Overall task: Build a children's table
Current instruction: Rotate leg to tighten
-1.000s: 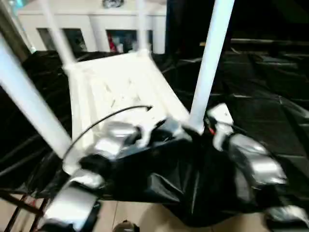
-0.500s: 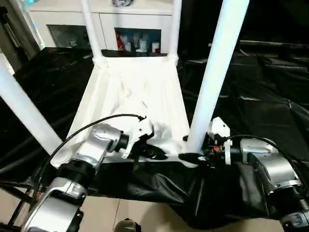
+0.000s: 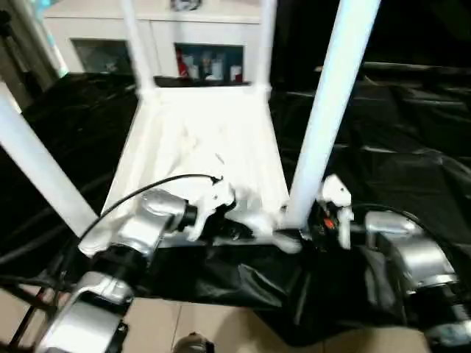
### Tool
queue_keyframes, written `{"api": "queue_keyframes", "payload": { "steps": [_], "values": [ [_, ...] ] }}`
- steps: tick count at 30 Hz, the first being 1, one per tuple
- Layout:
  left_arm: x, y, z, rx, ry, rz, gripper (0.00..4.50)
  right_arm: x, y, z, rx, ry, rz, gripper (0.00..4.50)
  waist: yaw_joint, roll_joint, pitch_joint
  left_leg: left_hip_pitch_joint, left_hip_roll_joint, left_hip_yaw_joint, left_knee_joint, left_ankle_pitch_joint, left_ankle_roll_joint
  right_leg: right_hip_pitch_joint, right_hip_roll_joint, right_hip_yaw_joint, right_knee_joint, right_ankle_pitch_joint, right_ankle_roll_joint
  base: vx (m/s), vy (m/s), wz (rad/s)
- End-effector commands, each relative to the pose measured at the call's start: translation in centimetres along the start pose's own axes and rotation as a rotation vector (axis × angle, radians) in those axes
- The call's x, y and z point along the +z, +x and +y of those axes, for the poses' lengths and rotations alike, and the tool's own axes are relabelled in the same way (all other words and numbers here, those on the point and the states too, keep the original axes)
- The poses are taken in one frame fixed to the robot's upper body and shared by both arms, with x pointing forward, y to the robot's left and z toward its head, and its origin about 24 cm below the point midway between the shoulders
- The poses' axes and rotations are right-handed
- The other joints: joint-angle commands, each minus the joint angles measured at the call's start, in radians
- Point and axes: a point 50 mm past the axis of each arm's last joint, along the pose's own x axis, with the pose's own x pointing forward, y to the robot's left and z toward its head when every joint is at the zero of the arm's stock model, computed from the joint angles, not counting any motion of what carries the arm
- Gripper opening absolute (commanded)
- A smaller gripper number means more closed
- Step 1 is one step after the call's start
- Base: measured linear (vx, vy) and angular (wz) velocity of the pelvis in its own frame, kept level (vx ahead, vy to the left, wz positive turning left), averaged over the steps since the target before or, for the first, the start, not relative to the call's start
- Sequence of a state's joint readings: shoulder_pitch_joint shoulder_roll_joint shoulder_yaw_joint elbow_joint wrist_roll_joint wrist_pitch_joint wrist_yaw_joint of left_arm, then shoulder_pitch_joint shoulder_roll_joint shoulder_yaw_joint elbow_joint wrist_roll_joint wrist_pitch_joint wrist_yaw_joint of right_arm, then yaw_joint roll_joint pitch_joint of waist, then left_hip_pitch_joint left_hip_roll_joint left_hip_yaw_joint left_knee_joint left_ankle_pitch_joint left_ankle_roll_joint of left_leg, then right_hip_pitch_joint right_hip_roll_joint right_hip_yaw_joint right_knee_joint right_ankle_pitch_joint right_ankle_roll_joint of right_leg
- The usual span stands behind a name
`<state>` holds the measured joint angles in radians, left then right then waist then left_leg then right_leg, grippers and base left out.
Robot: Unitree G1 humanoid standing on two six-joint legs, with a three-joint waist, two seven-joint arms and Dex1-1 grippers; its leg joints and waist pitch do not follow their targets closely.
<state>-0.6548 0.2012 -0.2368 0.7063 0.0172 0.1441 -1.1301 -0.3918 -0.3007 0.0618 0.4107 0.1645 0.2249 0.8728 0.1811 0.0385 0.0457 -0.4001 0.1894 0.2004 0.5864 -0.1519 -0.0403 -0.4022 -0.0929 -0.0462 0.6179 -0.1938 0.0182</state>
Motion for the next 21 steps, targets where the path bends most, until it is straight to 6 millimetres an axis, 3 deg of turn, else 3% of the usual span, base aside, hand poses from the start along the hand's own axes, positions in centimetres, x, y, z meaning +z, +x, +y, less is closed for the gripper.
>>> {"api": "queue_keyframes", "payload": {
  "steps": [1,3,4,5,6,10,13,14,17,19,21],
  "values": [
    [3.8,1.9,0.8,0.130,0.045,-0.118,0.00,-1.5,2.7,1.2,-0.113,0.067,0.033,2.65,-0.009,-0.017,-0.061,0.032,0.041,-0.031,-0.081,-0.329,-0.027,0.025,-0.068,0.033,-0.088,-0.315,-0.197,0.000,0.000,0.00],
    [4.1,2.4,0.8,0.160,0.036,-0.126,0.00,-1.6,3.2,1.3,-0.159,0.090,0.034,2.65,-0.015,-0.020,-0.063,0.033,0.041,-0.033,-0.082,-0.335,-0.029,0.030,-0.069,0.032,-0.090,-0.321,-0.184,0.000,0.000,0.00],
    [4.6,3.0,0.9,0.197,0.024,-0.139,0.00,-1.7,3.8,1.3,-0.220,0.114,0.036,2.65,-0.015,-0.011,-0.064,0.034,0.042,-0.032,-0.081,-0.326,-0.024,0.027,-0.067,0.034,-0.090,-0.289,-0.184,0.000,0.000,0.00],
    [5.1,3.7,0.8,0.235,0.013,-0.151,0.00,-1.7,4.3,1.4,-0.280,0.136,0.038,2.65,-0.018,-0.012,-0.062,0.032,0.041,-0.030,-0.080,-0.321,-0.025,0.025,-0.064,0.035,-0.089,-0.272,-0.186,0.000,0.000,0.00],
    [5.2,3.9,0.8,0.251,0.009,-0.156,0.00,-1.7,4.6,1.4,-0.306,0.146,0.039,2.65,-0.019,-0.016,-0.066,0.030,0.038,-0.031,-0.080,-0.304,-0.021,0.032,-0.065,0.032,-0.086,-0.252,-0.185,0.000,0.000,0.00],
    [5.9,5.3,0.1,0.246,0.004,-0.176,0.00,-1.4,5.9,1.6,-0.387,0.122,0.050,2.65,-0.019,-0.016,-0.071,0.027,0.037,-0.028,-0.074,-0.253,0.002,0.035,-0.062,0.032,-0.080,-0.164,-0.191,0.000,0.000,0.00],
    [6.0,5.7,-0.1,0.233,0.011,-0.185,0.00,-0.9,6.4,2.0,-0.363,0.120,0.019,2.65,-0.018,-0.017,-0.071,0.025,0.035,-0.025,-0.070,-0.224,0.025,0.039,-0.062,0.032,-0.078,-0.120,-0.198,0.000,0.000,0.00],
    [6.0,5.7,-0.1,0.227,0.014,-0.188,0.00,-0.7,6.4,2.1,-0.350,0.128,0.002,3.21,-0.017,-0.016,-0.071,0.024,0.036,-0.026,-0.070,-0.219,0.032,0.039,-0.063,0.032,-0.078,-0.118,-0.199,0.000,0.000,0.00],
    [5.9,5.2,-0.1,0.190,0.029,-0.198,0.00,0.0,6.1,2.2,-0.292,0.087,-0.051,3.56,-0.016,-0.018,-0.068,0.024,0.038,-0.026,-0.073,-0.234,0.036,0.039,-0.064,0.031,-0.081,-0.156,-0.194,0.000,0.000,0.00],
    [5.7,4.8,-0.2,0.151,0.044,-0.202,0.00,0.3,5.5,2.0,-0.255,0.060,-0.064,3.56,-0.015,-0.023,-0.068,0.024,0.038,-0.026,-0.073,-0.229,0.040,0.040,-0.063,0.031,-0.080,-0.157,-0.191,0.000,0.000,0.00],
    [5.7,4.6,-0.2,0.136,0.047,-0.203,0.00,0.3,5.3,2.0,-0.237,0.052,-0.068,3.56,-0.016,-0.021,-0.068,0.024,0.039,-0.026,-0.072,-0.225,0.044,0.039,-0.063,0.032,-0.079,-0.148,-0.194,0.000,0.000,0.00]
  ]
}}
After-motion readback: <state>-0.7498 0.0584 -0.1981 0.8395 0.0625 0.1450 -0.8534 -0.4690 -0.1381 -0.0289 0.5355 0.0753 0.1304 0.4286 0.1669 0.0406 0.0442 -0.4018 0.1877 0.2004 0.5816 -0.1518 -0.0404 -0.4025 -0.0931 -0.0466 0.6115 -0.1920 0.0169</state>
